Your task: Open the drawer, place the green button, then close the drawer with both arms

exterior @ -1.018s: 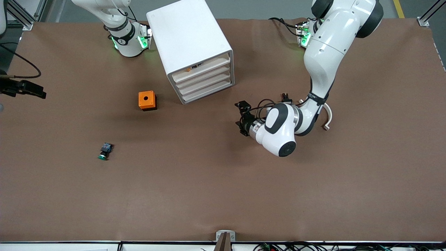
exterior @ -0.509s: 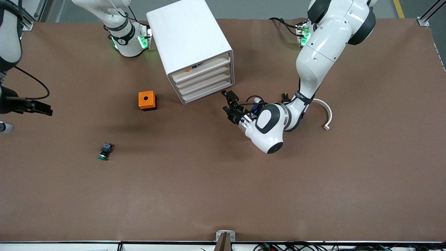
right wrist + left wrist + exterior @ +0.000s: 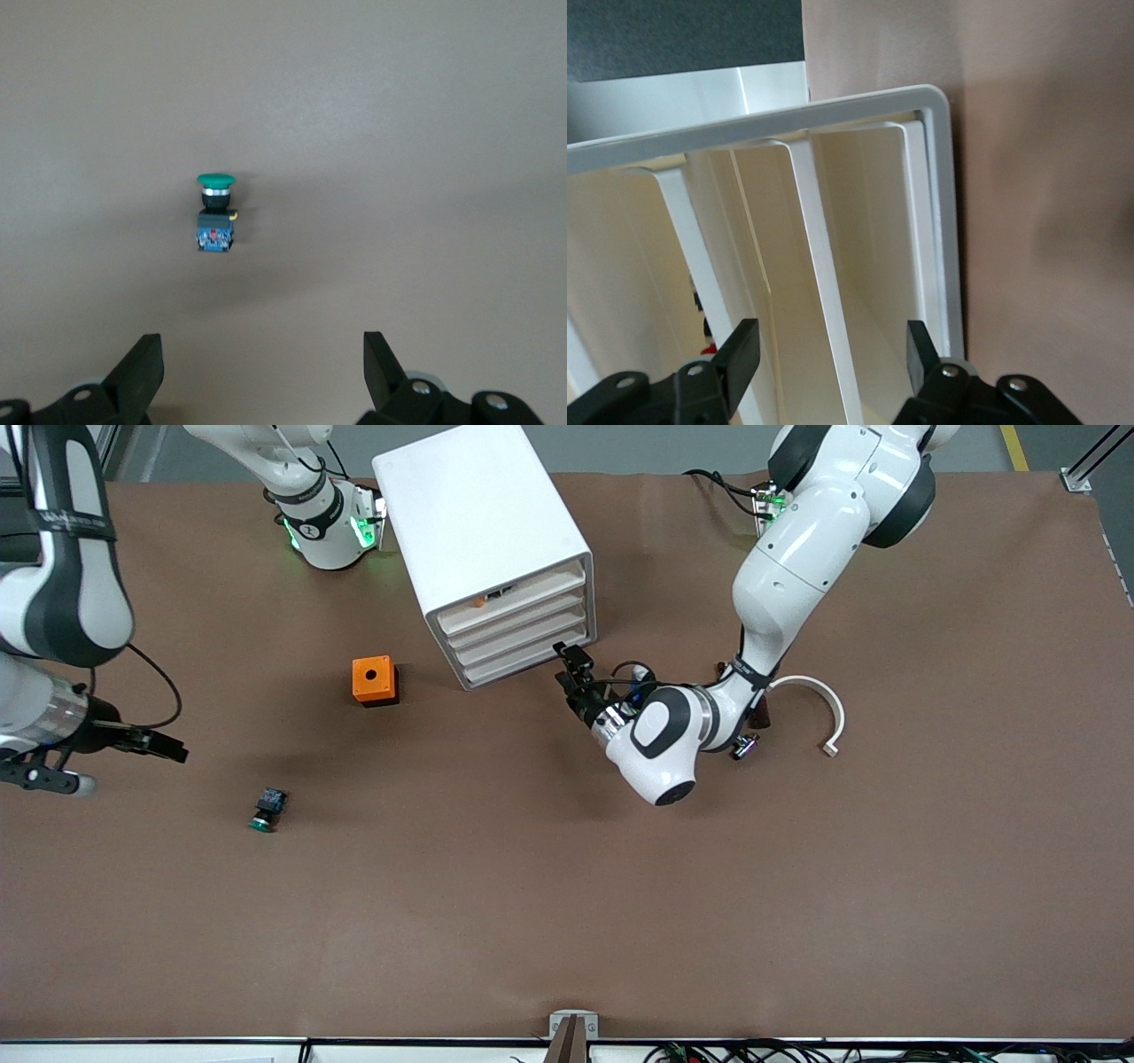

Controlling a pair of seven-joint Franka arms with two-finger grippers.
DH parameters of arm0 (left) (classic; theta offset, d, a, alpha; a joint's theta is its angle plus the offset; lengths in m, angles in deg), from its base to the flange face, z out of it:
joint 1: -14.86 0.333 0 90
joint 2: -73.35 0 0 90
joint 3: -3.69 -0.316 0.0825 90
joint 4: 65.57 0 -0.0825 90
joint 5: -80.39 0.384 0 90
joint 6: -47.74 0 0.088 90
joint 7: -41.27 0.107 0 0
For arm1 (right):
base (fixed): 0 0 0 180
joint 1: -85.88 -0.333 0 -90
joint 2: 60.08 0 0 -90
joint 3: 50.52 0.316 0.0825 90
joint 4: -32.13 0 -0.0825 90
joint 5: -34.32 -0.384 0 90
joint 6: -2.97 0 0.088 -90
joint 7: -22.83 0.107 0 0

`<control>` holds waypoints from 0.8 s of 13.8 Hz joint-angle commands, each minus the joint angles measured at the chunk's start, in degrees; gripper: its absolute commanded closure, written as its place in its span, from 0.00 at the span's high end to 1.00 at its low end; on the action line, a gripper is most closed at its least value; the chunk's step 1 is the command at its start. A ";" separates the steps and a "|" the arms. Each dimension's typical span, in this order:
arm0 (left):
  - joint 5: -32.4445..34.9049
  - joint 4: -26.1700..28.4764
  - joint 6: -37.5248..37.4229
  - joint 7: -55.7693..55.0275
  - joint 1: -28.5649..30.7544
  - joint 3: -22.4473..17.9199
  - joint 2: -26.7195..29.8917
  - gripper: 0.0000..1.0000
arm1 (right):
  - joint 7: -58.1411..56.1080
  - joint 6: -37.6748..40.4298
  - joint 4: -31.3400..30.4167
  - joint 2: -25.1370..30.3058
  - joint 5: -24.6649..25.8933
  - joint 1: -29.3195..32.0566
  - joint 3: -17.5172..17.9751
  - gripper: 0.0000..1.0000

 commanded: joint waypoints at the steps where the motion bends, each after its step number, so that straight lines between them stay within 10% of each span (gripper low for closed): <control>1: -2.02 -0.91 -2.46 -1.20 -1.37 0.06 -1.19 0.72 | 4.12 -7.55 -1.81 -4.05 -0.50 -1.44 0.42 1.00; 7: -2.03 0.14 -3.79 -1.20 -3.91 0.15 -2.34 0.70 | 15.28 -21.44 -1.54 -15.13 -0.41 -4.61 0.42 1.00; 11: -2.03 0.76 -4.23 -1.12 -5.23 0.15 -2.34 0.51 | 16.61 -25.34 -1.81 -19.02 -0.58 -4.43 0.51 1.00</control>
